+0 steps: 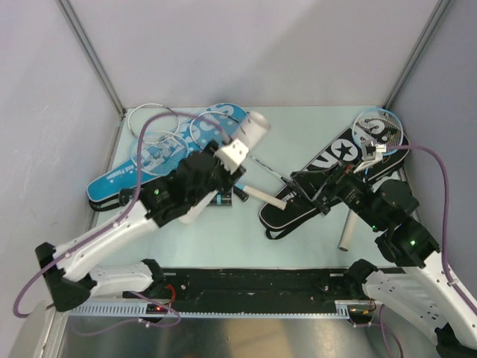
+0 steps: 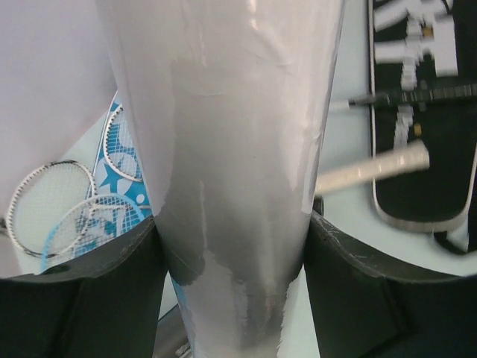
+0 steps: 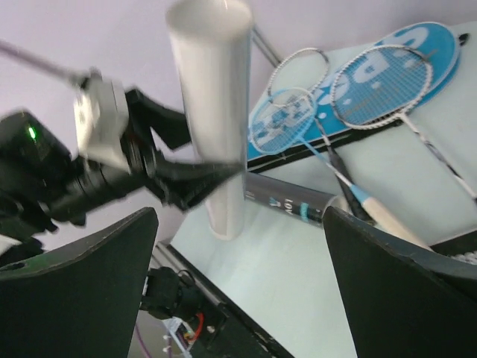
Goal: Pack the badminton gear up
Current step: Close the lid on the shuttle tube, then place the shuttle tube at the center of the board.
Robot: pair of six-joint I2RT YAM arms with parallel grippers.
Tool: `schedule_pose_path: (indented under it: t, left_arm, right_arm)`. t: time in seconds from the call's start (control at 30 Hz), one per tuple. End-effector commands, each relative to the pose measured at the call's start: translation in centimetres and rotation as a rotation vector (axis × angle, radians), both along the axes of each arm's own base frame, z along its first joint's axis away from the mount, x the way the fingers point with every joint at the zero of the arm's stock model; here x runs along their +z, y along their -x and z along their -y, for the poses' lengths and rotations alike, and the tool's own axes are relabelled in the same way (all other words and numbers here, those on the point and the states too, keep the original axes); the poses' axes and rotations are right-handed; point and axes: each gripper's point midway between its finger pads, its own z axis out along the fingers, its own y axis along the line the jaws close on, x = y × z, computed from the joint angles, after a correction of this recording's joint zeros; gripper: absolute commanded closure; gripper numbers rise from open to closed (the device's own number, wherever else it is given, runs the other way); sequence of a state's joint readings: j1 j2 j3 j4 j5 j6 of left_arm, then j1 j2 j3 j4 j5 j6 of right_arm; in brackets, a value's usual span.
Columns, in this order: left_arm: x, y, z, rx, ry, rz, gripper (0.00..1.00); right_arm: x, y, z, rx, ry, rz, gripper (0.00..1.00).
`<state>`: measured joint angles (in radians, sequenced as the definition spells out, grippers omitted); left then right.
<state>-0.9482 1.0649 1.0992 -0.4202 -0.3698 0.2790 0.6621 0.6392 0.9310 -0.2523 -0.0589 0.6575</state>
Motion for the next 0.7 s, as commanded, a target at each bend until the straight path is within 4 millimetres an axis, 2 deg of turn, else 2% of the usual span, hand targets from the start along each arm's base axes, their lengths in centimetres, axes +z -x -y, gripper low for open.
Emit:
schedule_pose_path:
  t: [0.0, 0.03, 0.13, 0.27, 0.4, 0.57, 0.67]
  left_arm:
    - [6.0, -5.4, 2.6, 0.132, 0.338, -0.028, 0.73]
    - [5.8, -7.1, 3.1, 0.172, 0.379, -0.065, 0.72]
    - [7.4, -11.6, 4.5, 0.252, 0.534, -0.127, 0.71]
    - [6.1, -18.6, 6.9, 0.374, 0.773, -0.277, 0.69]
    - [5.2, -24.4, 9.2, 0.455, 0.953, -0.350, 0.64]
    - [2.7, -30.7, 11.6, 0.519, 1.156, -0.415, 0.55]
    - [0.0, -33.6, 12.9, 0.529, 1.242, -0.447, 0.51]
  right_arm:
    - [-2.6, -0.7, 2.2, -0.099, 0.129, -0.026, 0.01]
    - [-3.1, -0.8, 2.5, -0.113, 0.141, -0.030, 0.01]
    - [-5.0, -1.4, 3.7, -0.172, 0.175, -0.046, 0.01]
    - [-6.9, -2.1, 4.8, -0.213, 0.207, -0.061, 0.01]
    - [-8.2, -2.8, 4.8, -0.183, 0.241, -0.088, 0.01]
    - [-9.3, -3.7, 4.6, -0.164, 0.264, -0.124, 0.01]
    - [-10.1, -4.3, 4.6, -0.166, 0.285, -0.145, 0.01]
